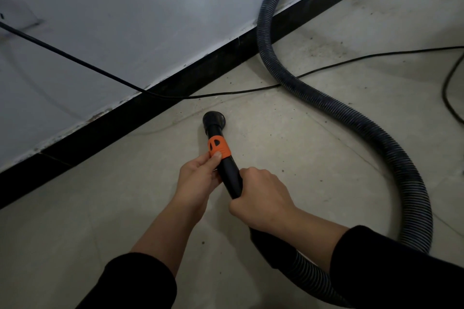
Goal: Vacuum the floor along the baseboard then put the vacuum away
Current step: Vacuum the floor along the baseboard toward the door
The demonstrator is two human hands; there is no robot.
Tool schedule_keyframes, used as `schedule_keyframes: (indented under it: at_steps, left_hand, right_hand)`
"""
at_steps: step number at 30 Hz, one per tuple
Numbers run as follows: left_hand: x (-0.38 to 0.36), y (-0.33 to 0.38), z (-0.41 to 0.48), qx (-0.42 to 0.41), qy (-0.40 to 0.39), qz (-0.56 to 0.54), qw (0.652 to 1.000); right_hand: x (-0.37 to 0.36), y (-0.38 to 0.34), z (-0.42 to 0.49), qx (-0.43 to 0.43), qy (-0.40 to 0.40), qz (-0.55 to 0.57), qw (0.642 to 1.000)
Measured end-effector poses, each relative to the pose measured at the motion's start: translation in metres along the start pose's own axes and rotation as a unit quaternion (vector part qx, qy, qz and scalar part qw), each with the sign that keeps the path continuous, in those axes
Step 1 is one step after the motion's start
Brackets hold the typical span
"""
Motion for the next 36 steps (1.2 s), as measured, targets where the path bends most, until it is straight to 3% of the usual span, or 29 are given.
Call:
schedule_keyframes:
  at_steps: [17,36]
  left_hand:
    - [-0.017,0.003,0.015,-0.01,-0.018,0.007,1.0]
    - [0.035,0.013,0.031,-0.007,0.047,0.021,0.999]
  right_hand:
    - [0.009,0.006,0.015,-0.013,0.01,0.009,1.0]
    - [-0.016,-0.039,0.032,0.025,-0.012,0.004,1.0]
Point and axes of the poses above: each hand's wrist, its own z-axis towards the middle knuckle, its own x-axis out of the back of the hand, y = z × x, the point moved 4 cm from there along z, towards the middle knuckle, and after that the axes turned 10 degrees about -x, right-handed, at the moved point
